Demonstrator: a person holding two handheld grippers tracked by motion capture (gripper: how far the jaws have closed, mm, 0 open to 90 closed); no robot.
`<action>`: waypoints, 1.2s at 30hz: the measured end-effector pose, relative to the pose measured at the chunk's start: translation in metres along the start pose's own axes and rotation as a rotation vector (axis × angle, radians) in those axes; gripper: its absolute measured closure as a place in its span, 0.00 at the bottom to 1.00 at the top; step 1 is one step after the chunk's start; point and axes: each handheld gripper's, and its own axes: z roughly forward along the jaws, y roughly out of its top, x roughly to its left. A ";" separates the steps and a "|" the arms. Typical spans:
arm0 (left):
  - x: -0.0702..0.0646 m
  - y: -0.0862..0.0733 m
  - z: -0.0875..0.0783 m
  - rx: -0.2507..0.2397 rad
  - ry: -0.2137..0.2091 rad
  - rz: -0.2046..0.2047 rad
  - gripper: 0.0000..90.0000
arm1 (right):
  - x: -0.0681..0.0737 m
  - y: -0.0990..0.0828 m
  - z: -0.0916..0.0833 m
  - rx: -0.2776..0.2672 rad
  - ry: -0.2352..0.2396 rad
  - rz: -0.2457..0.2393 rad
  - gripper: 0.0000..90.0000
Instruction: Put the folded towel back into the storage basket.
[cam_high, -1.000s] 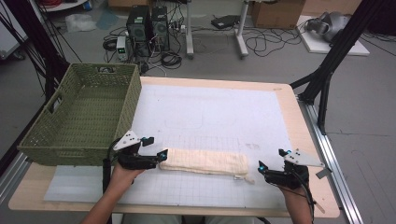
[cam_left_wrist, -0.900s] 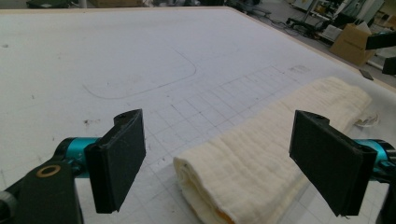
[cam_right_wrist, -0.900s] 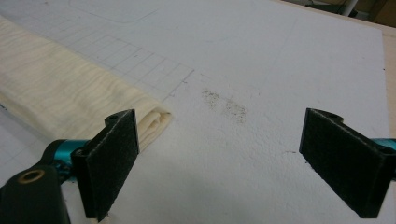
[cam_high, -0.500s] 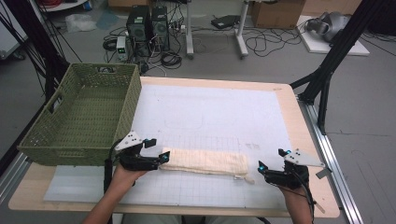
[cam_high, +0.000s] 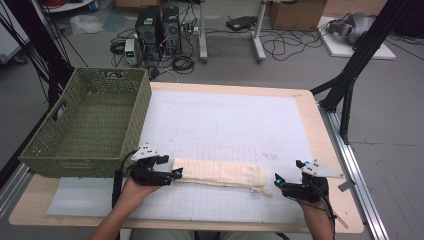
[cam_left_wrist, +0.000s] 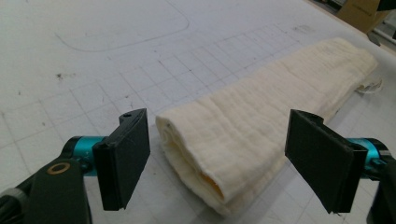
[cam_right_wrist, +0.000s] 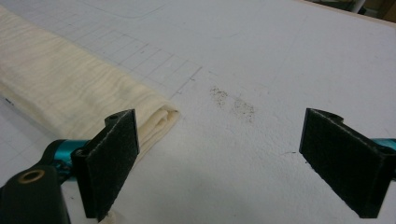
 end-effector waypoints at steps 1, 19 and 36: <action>0.000 0.000 0.001 0.003 -0.002 0.004 0.26 | 0.000 0.000 0.000 0.004 0.000 0.000 0.13; -0.003 -0.007 0.010 0.103 0.023 0.009 0.42 | 0.001 -0.001 0.001 0.015 0.005 0.003 0.12; -0.002 -0.005 0.006 0.067 0.023 -0.020 0.42 | 0.002 -0.002 0.003 0.021 0.013 0.001 0.13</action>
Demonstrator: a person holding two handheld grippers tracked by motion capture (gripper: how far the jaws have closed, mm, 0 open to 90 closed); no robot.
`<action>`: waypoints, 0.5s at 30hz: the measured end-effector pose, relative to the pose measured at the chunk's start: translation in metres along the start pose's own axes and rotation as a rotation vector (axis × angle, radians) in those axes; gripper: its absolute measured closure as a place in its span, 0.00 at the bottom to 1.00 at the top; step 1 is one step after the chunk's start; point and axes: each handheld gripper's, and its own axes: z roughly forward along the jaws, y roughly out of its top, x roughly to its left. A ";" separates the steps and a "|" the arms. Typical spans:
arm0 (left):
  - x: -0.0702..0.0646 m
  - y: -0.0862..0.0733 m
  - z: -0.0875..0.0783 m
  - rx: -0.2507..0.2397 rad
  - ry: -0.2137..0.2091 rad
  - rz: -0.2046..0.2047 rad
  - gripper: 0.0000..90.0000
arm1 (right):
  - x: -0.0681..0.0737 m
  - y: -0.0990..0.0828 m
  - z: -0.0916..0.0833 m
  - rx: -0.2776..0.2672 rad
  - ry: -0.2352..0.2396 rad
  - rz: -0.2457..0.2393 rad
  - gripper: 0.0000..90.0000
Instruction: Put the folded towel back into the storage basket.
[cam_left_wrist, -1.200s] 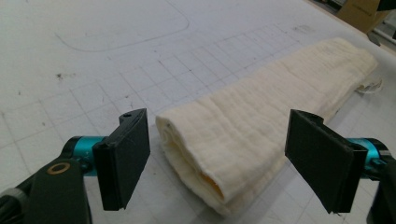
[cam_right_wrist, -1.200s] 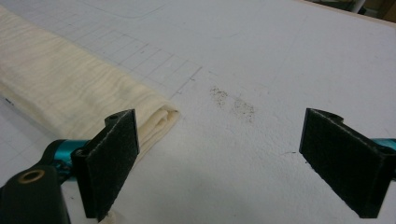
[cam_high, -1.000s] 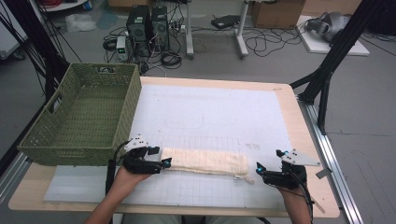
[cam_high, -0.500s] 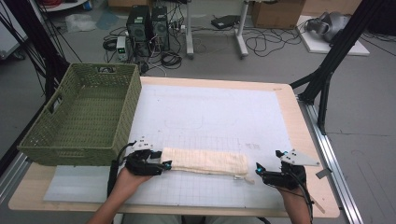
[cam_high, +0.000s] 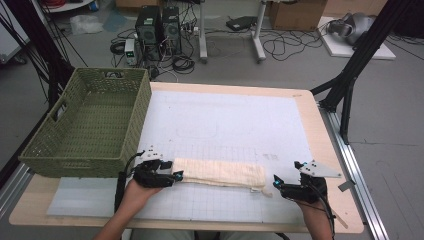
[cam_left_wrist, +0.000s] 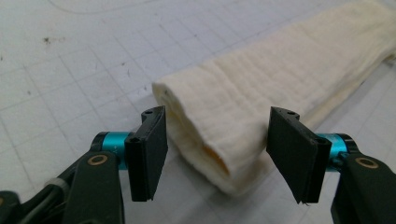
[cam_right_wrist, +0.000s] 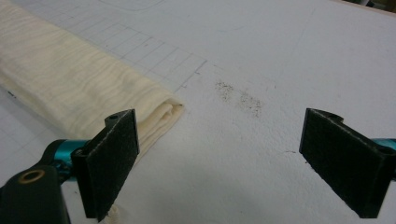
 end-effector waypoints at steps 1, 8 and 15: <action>0.000 0.000 -0.001 -0.015 -0.001 -0.015 0.42 | 0.000 0.000 0.000 0.000 0.001 -0.001 0.13; 0.002 -0.004 0.005 0.019 0.063 -0.001 0.45 | 0.001 0.000 0.001 0.002 0.008 -0.004 0.13; -0.003 -0.005 0.007 0.050 0.070 0.055 0.49 | 0.001 0.000 0.001 0.005 0.009 -0.004 0.13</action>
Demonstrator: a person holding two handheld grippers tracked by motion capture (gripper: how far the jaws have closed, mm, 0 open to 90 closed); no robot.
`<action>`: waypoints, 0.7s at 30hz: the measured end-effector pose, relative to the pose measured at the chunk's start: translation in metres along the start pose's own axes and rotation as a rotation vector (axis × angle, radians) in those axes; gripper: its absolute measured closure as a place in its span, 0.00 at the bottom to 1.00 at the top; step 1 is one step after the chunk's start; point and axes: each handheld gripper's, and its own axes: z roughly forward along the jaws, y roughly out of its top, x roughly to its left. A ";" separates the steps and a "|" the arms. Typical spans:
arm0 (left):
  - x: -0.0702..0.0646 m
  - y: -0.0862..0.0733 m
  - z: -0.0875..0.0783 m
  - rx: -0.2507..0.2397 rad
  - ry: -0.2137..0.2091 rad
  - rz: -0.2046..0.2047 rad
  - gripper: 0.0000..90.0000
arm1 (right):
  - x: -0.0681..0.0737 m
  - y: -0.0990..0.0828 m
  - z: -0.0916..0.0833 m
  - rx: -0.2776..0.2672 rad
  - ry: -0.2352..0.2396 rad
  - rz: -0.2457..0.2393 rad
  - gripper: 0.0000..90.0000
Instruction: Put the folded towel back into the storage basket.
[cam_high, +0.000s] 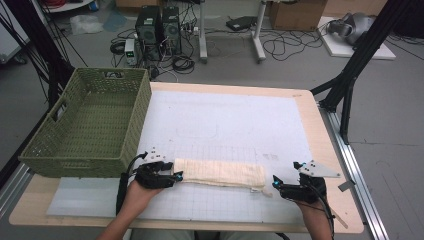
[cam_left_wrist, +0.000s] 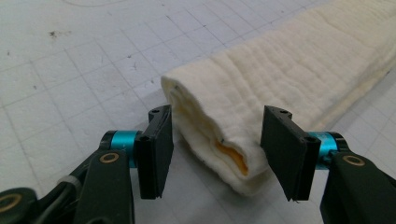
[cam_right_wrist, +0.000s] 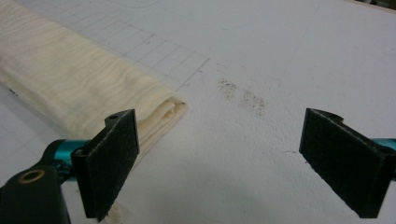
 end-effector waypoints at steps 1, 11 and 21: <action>0.000 0.000 0.000 0.001 0.001 0.002 0.50 | 0.000 0.000 0.000 0.000 0.001 0.000 0.13; -0.010 0.001 0.001 0.025 0.047 0.069 0.64 | 0.000 0.000 0.001 0.005 0.002 -0.005 0.13; -0.017 0.001 0.002 0.030 0.026 0.083 0.85 | 0.001 0.000 0.001 0.006 0.001 -0.004 0.13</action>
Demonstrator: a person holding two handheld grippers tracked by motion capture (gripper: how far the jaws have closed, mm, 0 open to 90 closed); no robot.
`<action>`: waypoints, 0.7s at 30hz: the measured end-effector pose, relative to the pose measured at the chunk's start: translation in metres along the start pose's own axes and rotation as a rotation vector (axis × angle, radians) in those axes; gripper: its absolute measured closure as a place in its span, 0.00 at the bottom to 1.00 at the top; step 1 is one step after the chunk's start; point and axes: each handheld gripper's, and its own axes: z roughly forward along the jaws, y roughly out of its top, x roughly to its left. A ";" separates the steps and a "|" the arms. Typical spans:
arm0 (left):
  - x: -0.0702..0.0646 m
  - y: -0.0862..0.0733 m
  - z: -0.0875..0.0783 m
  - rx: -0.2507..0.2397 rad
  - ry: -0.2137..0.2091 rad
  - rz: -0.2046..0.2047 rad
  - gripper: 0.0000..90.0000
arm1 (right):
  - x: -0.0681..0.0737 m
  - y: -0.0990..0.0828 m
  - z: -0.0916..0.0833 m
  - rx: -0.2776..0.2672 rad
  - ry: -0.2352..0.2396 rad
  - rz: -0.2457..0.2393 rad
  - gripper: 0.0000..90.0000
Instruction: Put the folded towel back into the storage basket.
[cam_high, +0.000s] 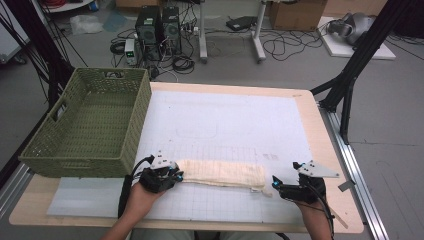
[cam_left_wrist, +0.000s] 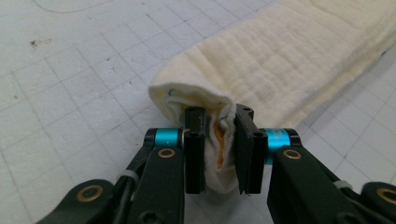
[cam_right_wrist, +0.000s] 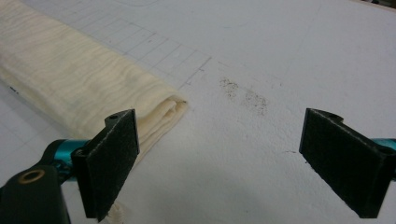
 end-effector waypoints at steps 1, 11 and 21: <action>0.001 0.000 0.000 0.000 -0.006 -0.007 0.86 | 0.000 0.000 0.000 0.001 -0.001 0.000 0.13; 0.002 0.002 -0.001 0.004 -0.024 -0.043 0.89 | 0.001 0.001 0.003 0.005 0.042 0.036 0.12; 0.006 0.003 -0.003 -0.018 -0.056 -0.073 0.89 | 0.011 0.004 0.011 0.056 0.102 0.029 0.13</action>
